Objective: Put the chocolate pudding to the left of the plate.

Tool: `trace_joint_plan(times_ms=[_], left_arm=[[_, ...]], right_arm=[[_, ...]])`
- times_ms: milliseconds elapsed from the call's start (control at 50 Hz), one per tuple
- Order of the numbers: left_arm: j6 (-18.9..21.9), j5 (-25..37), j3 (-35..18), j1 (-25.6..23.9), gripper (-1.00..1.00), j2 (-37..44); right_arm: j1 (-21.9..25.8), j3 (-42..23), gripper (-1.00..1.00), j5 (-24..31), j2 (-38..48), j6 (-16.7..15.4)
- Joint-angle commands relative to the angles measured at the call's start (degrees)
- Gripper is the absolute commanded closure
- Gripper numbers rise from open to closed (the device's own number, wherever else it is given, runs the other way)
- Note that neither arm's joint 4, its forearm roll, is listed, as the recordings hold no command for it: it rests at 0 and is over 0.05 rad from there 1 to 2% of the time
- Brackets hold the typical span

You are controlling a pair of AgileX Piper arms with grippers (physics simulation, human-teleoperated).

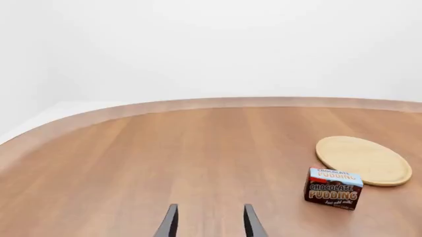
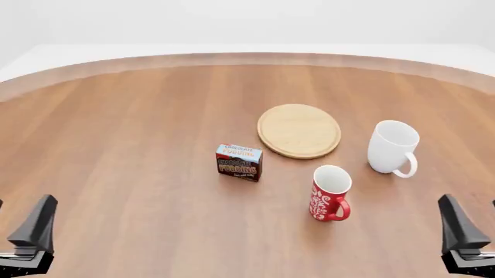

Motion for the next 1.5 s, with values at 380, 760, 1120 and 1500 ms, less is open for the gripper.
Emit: trace_joint_plan(times_ms=[380, 760, 1120, 1500], left_arm=[[0.0, 0.0, 0.0, 0.0, -1.00, 0.0], [0.0, 0.0, 0.0, 0.0, -1.00, 0.0], [0.0, 0.0, 0.0, 0.0, -1.00, 0.0], [0.0, 0.0, 0.0, 0.0, -1.00, 0.0]], right_arm=[[1.4, -11.4, -1.00, 6.6, 2.8, -3.1], [14.8, -33.6, -1.00, 7.7, 31.2, -10.9], [20.1, -51.3, -1.00, 10.3, 50.8, -18.5], [22.7, -63.2, -1.00, 15.4, 66.1, -22.2]])
